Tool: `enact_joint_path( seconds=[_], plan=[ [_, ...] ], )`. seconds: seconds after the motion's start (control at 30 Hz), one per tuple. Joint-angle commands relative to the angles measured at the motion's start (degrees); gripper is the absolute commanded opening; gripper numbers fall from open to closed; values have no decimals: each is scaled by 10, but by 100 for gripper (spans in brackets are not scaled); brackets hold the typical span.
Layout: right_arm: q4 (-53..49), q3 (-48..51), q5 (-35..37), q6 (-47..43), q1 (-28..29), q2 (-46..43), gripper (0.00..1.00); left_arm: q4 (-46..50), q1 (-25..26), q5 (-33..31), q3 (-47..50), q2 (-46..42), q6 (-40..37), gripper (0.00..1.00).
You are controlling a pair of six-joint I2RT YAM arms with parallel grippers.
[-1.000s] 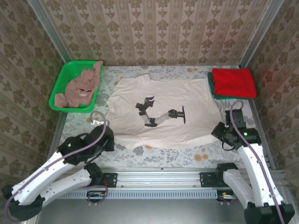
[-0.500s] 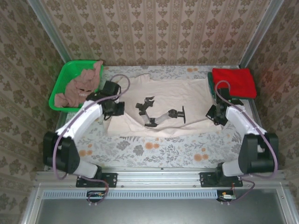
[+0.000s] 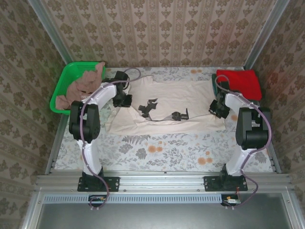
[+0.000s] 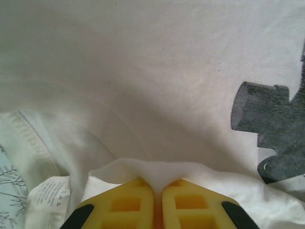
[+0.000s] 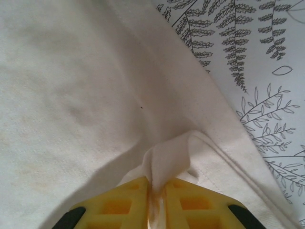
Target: Fold and stack the t-shirts
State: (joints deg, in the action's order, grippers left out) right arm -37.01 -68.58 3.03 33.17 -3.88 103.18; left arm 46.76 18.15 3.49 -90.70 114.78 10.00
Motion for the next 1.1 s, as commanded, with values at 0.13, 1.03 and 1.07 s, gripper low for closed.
enact_joint_path(
  seconds=[0.13, 1.03, 1.07],
  plan=[
    [-68, -41, 98, -33, -10, -35, 26, 36, -28, 4, -62, 26, -16, 14],
    [-6, -20, 36, -29, 63, 9, 28, -145, 3, 73, 289, -234, 59, 54],
    [-9, -30, 44, -31, 63, 14, 29, -148, -1, 71, 299, -235, 63, 54]
  ],
)
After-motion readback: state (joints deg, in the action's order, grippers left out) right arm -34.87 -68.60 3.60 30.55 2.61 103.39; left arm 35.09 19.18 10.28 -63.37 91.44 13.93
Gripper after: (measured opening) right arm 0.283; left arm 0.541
